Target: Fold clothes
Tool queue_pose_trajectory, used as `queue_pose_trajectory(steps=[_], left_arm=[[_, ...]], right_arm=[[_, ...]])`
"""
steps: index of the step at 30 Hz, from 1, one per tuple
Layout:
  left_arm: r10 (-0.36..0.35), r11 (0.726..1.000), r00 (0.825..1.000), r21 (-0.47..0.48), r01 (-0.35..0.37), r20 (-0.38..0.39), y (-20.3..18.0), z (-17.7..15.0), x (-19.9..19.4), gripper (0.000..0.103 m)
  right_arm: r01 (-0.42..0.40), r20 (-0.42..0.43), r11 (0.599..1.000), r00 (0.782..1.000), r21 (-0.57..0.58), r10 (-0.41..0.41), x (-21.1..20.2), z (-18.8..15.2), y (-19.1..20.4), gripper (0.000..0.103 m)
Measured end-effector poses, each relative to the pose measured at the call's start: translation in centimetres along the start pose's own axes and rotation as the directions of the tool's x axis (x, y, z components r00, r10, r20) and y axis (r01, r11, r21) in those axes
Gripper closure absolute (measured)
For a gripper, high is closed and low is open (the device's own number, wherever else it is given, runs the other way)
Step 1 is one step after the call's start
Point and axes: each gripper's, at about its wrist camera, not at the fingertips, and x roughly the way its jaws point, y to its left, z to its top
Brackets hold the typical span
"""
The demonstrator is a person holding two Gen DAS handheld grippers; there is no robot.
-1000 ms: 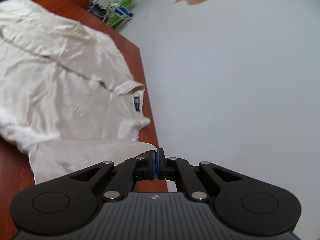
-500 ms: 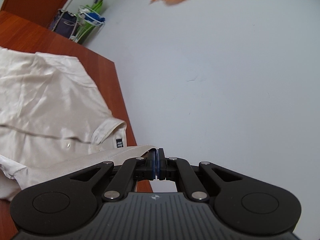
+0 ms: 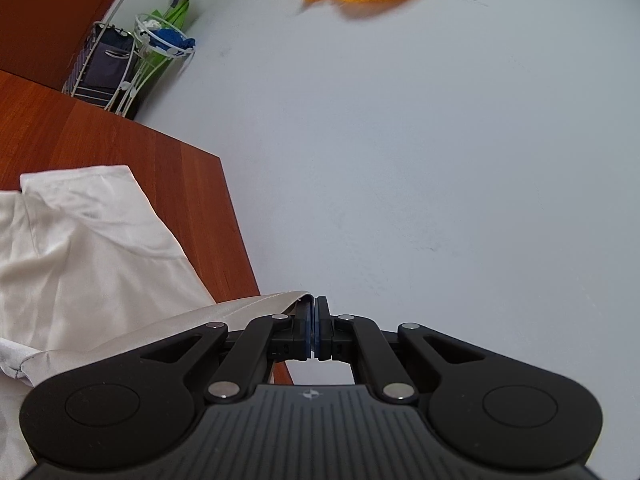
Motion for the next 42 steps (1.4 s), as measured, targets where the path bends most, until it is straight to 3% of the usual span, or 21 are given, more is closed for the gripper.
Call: queue_pose_trajectory(steps=[14, 24, 34, 42], left_arm=[[0.071, 0.989, 0.992, -0.123, -0.084, -0.106, 8.7, 3.3, 6.2, 0.099], [0.086, 0.980, 0.960, -0.152, -0.130, -0.265, 12.7, 2.1, 12.4, 0.099], [0.050, 0.962, 0.942, -0.238, -0.136, -0.333, 14.3, 1.3, 12.4, 0.099], [0.057, 0.952, 0.926, -0.258, -0.163, -0.372, 14.9, 0.8, 13.1, 0.099]], right_arm=[[-0.078, -0.032, 0.996, 0.997, -0.050, 0.077, 8.8, 8.1, 5.8, 0.101], [-0.172, -0.092, 0.976, 0.983, -0.134, 0.160, 14.5, 10.4, 11.1, 0.101], [-0.286, -0.138, 0.929, 0.956, -0.233, 0.260, 16.1, 13.4, 14.9, 0.101], [-0.319, -0.178, 0.909, 0.944, -0.267, 0.279, 16.8, 15.6, 18.4, 0.101]])
